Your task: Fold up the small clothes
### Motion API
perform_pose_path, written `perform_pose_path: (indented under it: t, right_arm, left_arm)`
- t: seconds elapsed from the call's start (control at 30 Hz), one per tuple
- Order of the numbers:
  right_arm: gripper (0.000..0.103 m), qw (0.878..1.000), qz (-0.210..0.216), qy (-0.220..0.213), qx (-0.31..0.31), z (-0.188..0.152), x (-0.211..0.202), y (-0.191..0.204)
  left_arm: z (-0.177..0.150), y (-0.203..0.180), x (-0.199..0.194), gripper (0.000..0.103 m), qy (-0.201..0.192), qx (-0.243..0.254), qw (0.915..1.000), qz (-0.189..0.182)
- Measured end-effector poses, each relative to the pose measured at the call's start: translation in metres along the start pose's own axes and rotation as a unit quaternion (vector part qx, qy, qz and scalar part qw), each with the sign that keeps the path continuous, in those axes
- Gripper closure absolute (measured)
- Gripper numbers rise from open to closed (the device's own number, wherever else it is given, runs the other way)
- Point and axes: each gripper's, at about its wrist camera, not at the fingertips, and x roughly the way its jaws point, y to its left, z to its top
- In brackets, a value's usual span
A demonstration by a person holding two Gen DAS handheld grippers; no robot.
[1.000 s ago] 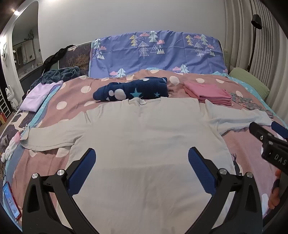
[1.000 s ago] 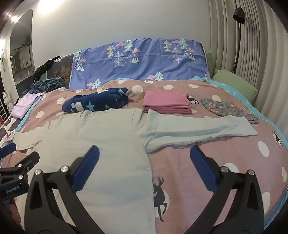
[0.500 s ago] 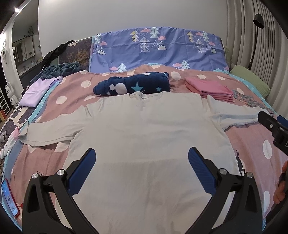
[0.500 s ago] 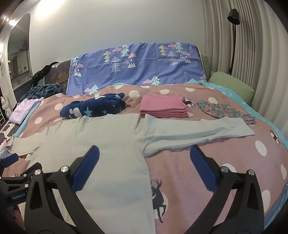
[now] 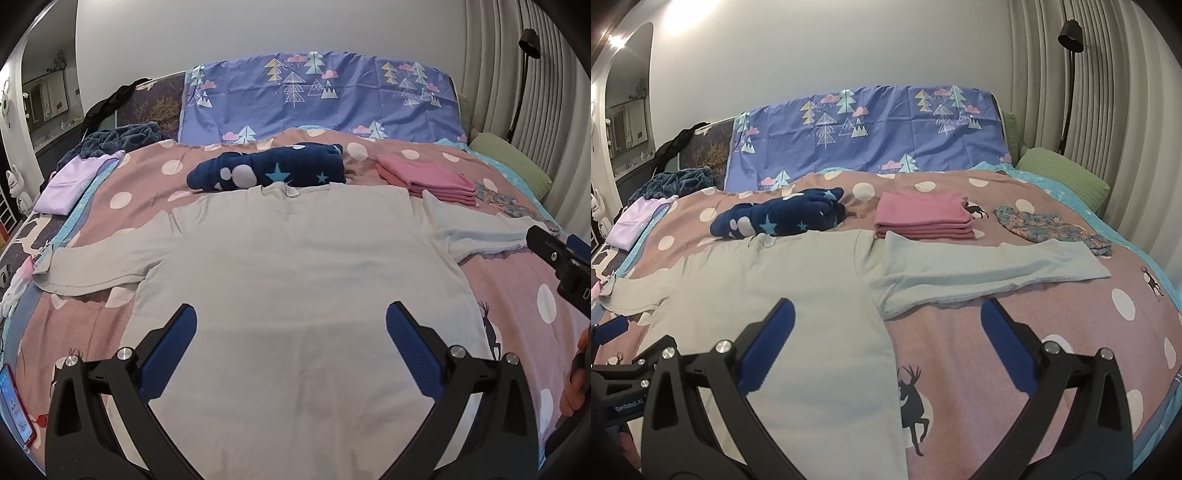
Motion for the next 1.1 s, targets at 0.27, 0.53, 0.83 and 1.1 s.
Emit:
perform_pose_path:
  t: [0.27,0.53,0.83,1.1]
  right_arm:
    - [0.002,1.000,-0.003,0.008,0.000,0.0000,0.0051,0.0010]
    - [0.002,1.000,0.001,0.012,0.000,-0.0013,0.0078,0.0003]
    - [0.002,0.999,0.024,0.019,0.013,-0.0046,0.0089,-0.0014]
    - [0.002,0.999,0.022,0.021,0.010,-0.0057,0.0091,-0.0002]
  left_arm:
    - [0.0004,-0.0025,0.0010,0.001,0.000,0.003,0.9999,-0.012]
    - [0.0025,-0.0012,0.0007,0.001,-0.001,0.002,0.9999,-0.017]
    - [0.0021,-0.0027,0.0002,0.001,-0.002,0.005,0.9998,-0.020]
    - [-0.0007,-0.0032,0.0014,0.001,0.000,0.003,0.9998,-0.021]
